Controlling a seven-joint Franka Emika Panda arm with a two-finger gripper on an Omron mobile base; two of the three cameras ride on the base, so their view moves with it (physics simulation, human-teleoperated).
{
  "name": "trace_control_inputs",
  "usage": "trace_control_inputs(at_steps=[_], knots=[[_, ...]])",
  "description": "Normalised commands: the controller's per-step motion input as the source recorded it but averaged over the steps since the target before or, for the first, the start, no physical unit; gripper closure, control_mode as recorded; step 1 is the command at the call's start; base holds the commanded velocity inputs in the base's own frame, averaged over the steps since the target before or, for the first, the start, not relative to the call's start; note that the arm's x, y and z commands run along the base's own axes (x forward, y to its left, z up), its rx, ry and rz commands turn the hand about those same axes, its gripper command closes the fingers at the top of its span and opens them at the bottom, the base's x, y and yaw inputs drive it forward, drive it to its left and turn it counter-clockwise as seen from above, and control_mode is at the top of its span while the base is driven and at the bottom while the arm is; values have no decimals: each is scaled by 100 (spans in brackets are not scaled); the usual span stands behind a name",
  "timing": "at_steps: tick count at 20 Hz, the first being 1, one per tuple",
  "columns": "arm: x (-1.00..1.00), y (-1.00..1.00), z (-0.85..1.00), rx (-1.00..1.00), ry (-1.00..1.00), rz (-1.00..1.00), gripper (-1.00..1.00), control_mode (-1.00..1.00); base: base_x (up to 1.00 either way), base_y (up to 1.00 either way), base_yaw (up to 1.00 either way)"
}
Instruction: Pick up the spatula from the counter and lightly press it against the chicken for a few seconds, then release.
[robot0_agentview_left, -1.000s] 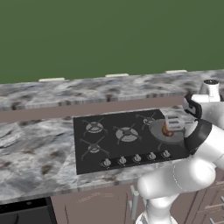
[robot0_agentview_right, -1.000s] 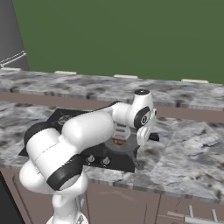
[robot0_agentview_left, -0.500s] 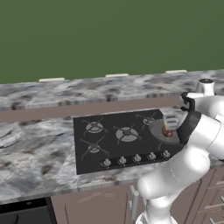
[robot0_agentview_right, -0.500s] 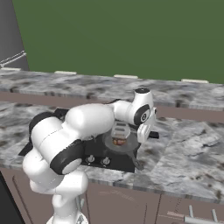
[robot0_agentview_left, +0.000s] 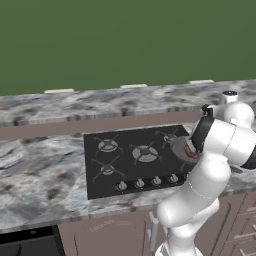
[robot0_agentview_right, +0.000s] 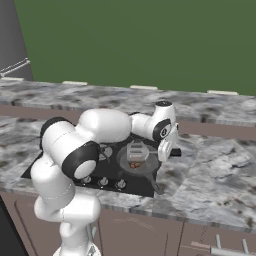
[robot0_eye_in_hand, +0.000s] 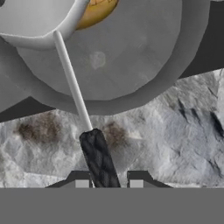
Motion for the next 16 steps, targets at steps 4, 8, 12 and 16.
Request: trace_control_inputs(at_steps=[4,8,12,16], knots=[[22,0,-11,0,0,0,100,-100,0,0,0],[15,0,-10,0,0,0,100,-100,0,0,0],[10,0,-13,0,0,0,100,-100,0,0,0],[4,0,-11,0,0,0,100,-100,0,0,0]])
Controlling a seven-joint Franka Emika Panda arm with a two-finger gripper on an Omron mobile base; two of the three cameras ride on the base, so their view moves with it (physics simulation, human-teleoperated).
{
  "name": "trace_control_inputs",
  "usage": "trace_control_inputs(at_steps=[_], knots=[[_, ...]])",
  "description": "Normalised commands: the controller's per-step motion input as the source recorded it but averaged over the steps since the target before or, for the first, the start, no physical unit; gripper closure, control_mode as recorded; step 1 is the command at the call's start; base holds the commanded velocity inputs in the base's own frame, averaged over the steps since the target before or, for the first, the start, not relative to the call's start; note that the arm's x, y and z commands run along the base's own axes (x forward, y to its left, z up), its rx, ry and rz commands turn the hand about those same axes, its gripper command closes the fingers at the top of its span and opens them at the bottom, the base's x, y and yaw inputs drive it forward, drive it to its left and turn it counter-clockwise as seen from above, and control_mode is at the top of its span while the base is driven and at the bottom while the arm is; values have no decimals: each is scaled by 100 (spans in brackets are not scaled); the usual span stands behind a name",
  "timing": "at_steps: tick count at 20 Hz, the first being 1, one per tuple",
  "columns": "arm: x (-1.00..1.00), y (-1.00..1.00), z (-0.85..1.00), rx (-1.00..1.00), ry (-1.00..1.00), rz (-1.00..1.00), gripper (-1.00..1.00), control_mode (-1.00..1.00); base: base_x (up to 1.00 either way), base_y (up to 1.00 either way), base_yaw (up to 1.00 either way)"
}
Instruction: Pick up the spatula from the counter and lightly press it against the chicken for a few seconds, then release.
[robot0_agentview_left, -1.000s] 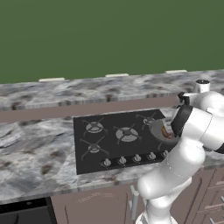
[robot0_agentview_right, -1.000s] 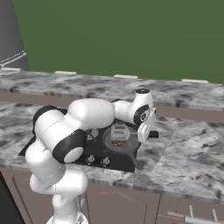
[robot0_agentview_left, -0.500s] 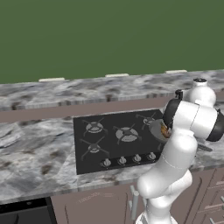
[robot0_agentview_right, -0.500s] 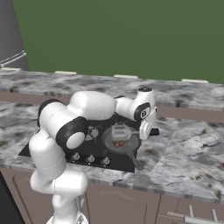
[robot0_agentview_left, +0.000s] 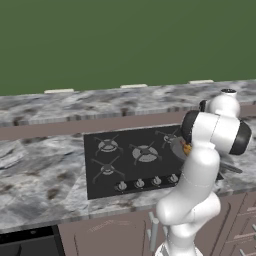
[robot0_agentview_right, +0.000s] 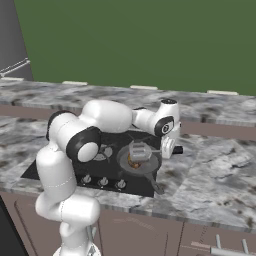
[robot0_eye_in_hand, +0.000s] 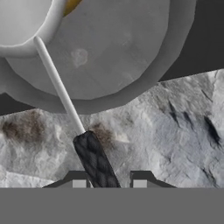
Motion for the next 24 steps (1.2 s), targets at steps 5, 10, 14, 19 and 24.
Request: trace_control_inputs(at_steps=[5,10,14,19,24], knots=[[0,0,-10,0,0,0,100,-100,0,0,0],[0,0,-13,0,0,0,100,-100,0,0,0],[0,0,-15,0,0,0,100,-100,0,0,0],[1,0,-12,0,0,0,100,-100,0,0,0],[4,0,-13,0,0,0,100,-100,0,0,0]])
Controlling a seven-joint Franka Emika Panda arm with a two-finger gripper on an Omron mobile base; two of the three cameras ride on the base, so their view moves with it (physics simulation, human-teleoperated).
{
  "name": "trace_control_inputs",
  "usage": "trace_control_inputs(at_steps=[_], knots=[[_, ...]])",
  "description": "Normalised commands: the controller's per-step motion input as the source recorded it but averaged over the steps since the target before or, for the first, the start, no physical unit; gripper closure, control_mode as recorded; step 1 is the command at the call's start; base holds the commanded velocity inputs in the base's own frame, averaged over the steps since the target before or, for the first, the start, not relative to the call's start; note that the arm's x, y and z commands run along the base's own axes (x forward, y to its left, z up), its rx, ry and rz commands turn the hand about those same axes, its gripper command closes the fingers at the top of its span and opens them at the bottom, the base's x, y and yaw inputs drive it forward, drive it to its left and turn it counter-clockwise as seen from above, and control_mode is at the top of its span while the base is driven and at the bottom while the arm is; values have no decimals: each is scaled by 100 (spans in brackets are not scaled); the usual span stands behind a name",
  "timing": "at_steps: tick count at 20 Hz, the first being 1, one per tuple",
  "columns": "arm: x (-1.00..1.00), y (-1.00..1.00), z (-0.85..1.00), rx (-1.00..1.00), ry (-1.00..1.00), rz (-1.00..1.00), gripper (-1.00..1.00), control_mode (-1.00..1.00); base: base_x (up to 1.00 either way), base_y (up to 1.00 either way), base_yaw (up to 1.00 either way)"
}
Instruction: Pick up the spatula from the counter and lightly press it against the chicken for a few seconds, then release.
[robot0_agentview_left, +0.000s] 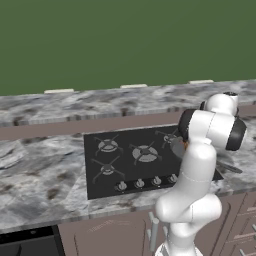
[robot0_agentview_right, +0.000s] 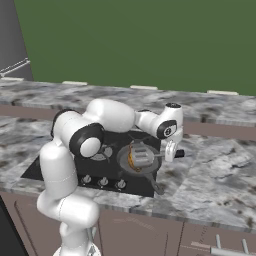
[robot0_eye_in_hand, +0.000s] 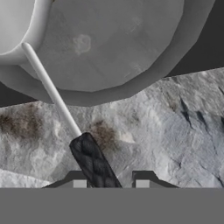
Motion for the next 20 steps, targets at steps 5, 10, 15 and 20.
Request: trace_control_inputs(at_steps=[5,10,15,20], knots=[[5,1,-12,0,0,0,100,-100,0,0,0],[0,2,-6,0,0,0,100,-100,0,0,0],[0,1,-2,0,0,0,100,-100,0,0,0],[0,0,0,0,0,0,100,-100,0,0,0]])
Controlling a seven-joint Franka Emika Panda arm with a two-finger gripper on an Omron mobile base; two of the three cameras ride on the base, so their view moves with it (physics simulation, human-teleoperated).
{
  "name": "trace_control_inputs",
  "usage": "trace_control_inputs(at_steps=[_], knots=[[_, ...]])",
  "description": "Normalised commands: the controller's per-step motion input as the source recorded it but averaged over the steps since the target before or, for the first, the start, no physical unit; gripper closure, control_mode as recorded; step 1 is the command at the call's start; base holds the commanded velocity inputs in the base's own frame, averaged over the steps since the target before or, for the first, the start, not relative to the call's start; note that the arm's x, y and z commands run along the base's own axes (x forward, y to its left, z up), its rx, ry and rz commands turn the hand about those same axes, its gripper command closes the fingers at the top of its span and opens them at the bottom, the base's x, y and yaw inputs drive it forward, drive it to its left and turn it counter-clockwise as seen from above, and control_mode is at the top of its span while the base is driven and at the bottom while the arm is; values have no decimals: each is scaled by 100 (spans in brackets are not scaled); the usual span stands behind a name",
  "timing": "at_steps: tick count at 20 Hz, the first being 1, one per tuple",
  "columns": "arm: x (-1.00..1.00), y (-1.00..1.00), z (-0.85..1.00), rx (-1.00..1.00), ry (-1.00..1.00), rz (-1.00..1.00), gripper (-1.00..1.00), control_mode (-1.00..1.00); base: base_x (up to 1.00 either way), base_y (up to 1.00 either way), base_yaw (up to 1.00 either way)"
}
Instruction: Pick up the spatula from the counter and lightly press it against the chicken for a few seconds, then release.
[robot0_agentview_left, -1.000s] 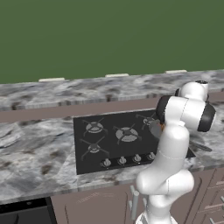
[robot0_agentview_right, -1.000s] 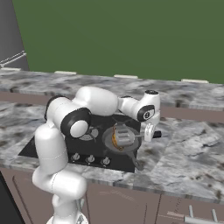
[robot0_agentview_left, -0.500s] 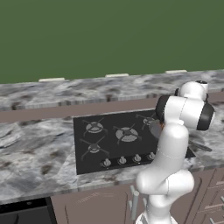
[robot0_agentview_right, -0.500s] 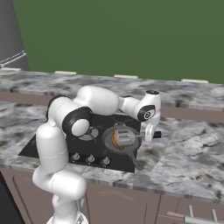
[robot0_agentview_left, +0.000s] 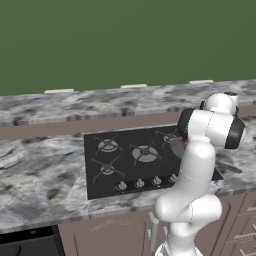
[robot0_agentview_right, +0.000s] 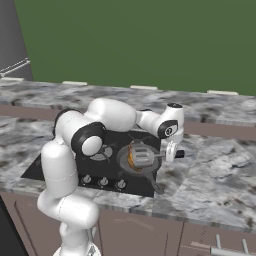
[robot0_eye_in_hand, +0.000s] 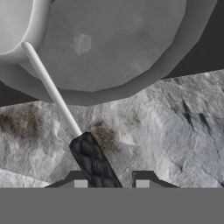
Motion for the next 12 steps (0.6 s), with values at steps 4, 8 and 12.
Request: trace_control_inputs(at_steps=[4,8,12], knots=[[0,0,0,0,0,0,100,-100,0,0,0],[0,0,0,0,0,0,100,-100,0,0,0],[0,0,0,0,0,0,100,-100,0,0,0]])
